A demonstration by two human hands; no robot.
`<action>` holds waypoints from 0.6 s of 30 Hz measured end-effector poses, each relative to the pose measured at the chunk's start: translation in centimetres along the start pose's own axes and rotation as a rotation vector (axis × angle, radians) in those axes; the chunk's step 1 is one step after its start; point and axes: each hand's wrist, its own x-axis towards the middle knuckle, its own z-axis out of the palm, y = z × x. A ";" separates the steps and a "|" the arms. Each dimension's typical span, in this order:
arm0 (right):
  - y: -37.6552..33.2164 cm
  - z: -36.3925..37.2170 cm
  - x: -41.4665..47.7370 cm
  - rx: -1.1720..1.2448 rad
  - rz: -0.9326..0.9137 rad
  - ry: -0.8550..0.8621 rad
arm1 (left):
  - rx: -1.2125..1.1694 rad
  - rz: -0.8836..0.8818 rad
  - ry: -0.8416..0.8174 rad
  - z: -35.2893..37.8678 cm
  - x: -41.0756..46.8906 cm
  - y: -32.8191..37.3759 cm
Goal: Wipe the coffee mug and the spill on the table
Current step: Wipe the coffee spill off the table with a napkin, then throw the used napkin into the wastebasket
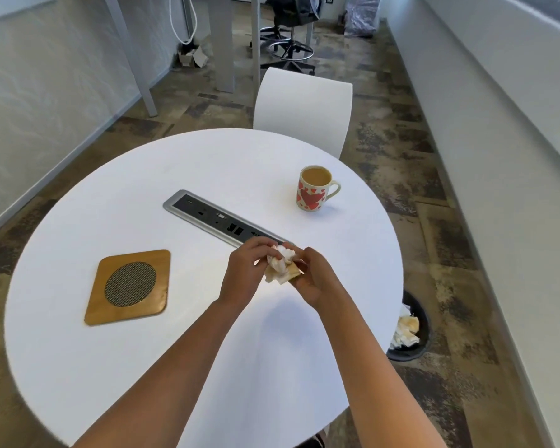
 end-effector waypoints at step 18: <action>-11.4 -14.7 8.2 -0.319 -0.210 0.494 | 0.362 0.061 -0.121 13.8 5.3 -0.7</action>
